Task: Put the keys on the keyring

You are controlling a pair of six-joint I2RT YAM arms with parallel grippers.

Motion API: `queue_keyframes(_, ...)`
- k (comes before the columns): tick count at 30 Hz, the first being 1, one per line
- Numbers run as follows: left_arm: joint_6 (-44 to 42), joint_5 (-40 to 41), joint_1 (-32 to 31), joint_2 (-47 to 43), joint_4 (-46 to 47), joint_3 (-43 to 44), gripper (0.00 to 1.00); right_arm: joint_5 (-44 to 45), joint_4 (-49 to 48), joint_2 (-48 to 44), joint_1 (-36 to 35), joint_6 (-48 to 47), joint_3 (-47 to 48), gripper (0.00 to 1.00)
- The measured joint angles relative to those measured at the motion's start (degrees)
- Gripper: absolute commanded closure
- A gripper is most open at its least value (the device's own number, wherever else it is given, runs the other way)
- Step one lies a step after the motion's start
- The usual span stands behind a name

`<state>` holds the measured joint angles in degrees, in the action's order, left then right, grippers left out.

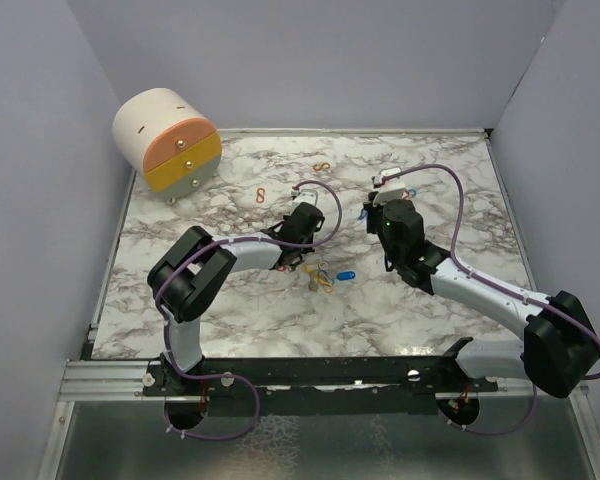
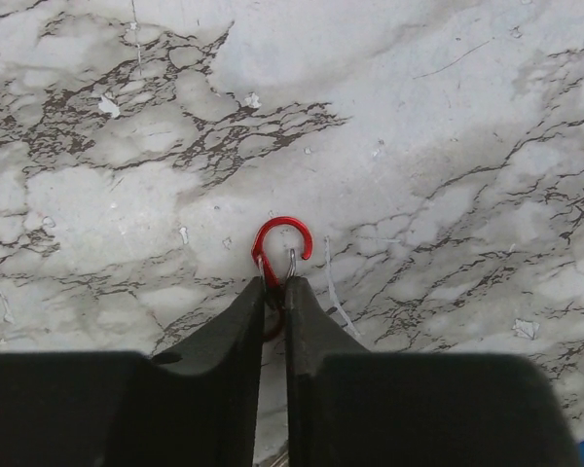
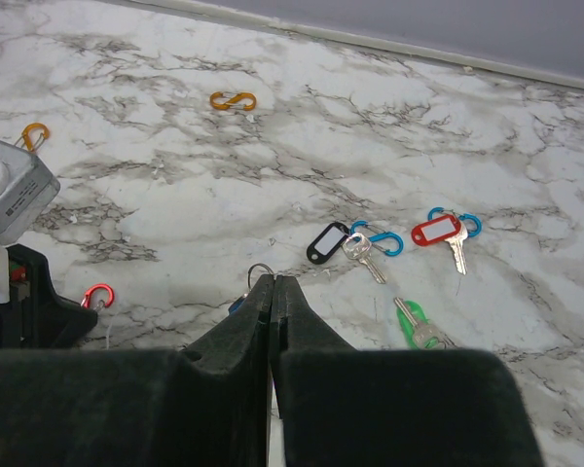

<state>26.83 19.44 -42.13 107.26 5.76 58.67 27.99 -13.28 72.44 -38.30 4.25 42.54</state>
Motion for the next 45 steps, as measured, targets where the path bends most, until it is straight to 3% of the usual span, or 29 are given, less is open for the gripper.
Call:
queue_keyframes(2,-0.13,0.13,-0.02,0.00,0.02,0.00,1.00,0.00,0.00,0.00,0.00,-0.02,0.00,0.99)
queue_keyframes(10,-0.96,1.20,-0.28,-0.76,-1.29,-0.11,1.00,-2.43,-0.04,0.72,0.00,-0.26,0.00,0.99)
queue_keyframes(18,-2.69,1.49,-0.26,-6.99,-4.37,-0.96,1.00,-9.40,-1.38,3.69,0.00,-2.29,-0.70,0.99)
queue_keyframes(26,-2.84,-3.41,-0.26,-13.29,-4.02,-0.90,1.00,-13.46,-1.88,5.99,0.00,-3.06,-0.70,0.99)
queue_keyframes(45,-1.84,-12.50,-0.26,-13.49,-3.34,2.69,1.00,-20.72,-4.42,8.44,-0.76,-4.59,-0.70,0.99)
